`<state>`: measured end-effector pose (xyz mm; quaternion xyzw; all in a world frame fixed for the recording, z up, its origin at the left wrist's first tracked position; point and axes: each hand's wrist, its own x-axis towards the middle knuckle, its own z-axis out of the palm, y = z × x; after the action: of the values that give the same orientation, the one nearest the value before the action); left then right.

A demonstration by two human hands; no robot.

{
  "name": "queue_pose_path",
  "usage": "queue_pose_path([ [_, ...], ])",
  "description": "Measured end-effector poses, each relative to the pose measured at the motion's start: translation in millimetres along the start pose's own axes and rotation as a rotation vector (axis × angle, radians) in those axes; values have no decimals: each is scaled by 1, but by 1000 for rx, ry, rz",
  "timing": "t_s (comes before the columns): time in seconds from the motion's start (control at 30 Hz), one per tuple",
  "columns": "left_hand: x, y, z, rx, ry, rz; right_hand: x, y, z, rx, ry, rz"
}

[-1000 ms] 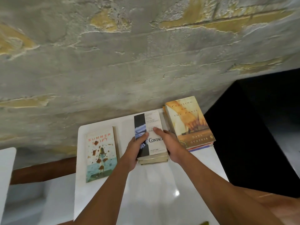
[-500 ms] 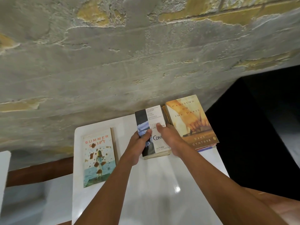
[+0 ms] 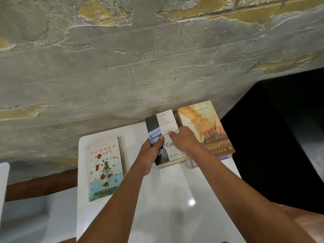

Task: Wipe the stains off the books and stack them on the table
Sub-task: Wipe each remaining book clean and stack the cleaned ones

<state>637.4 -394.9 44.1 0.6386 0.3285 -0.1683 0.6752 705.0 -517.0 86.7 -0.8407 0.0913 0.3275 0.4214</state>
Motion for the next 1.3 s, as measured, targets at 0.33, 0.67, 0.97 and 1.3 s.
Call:
queue_pose_path([
  [0.33, 7, 0, 9, 33, 35, 26, -2, -4, -13, -273, 200, -294],
  [0.67, 15, 6, 4, 147, 22, 12, -12, 34, -39, -221, 232, -295],
  [0.97, 17, 5, 2, 118, 20, 15, -32, 38, -20, -208, 173, -400],
  [1.3, 14, 9, 12, 108, 69, 82, -31, 31, -7, -270, 187, -323],
])
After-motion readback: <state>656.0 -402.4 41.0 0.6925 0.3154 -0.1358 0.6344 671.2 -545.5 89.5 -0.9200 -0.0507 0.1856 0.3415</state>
